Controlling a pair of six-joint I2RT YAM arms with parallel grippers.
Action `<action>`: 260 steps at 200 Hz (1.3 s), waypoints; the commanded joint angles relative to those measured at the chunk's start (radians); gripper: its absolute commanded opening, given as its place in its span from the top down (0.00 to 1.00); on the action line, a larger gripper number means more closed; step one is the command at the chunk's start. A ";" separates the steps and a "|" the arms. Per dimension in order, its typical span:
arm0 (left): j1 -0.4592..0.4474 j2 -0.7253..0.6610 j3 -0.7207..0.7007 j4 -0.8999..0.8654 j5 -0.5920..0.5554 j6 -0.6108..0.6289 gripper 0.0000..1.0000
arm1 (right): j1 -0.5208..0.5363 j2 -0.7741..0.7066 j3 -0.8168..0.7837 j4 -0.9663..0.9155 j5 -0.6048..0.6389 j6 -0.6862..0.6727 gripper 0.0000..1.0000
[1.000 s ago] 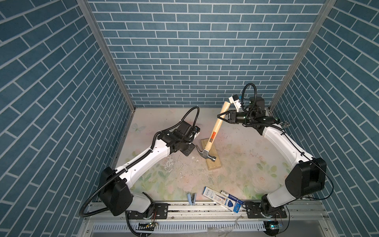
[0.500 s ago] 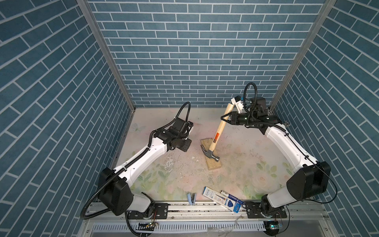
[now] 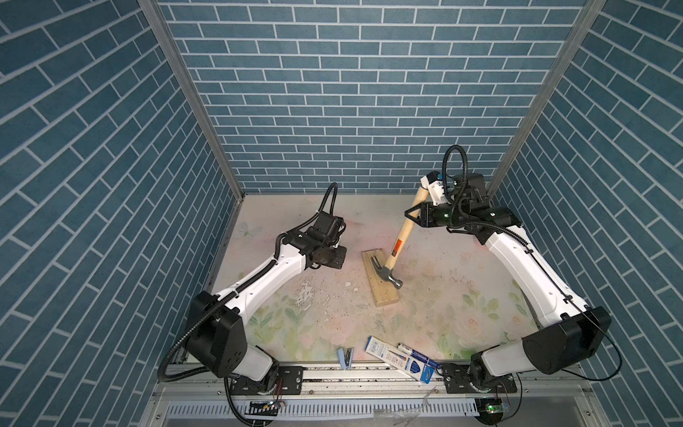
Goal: Use a claw hammer to pull out a nail
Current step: Place the nail at the center of the board.
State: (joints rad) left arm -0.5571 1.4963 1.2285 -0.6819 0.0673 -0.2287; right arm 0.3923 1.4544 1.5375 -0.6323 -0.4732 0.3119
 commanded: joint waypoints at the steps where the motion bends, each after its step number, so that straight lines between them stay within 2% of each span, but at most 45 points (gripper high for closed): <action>1: 0.008 0.020 -0.013 0.020 -0.007 -0.057 1.00 | 0.021 -0.049 0.058 -0.001 0.024 0.020 1.00; 113: 0.009 0.236 -0.025 0.101 -0.027 -0.144 1.00 | 0.074 -0.064 0.079 -0.030 0.101 -0.019 1.00; 260: 0.023 0.388 0.009 0.103 -0.063 -0.156 1.00 | 0.108 -0.104 0.082 -0.025 0.123 -0.033 1.00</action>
State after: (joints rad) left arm -0.5396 1.8709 1.2137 -0.5774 0.0216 -0.3645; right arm 0.4911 1.4105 1.5627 -0.7265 -0.3244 0.2604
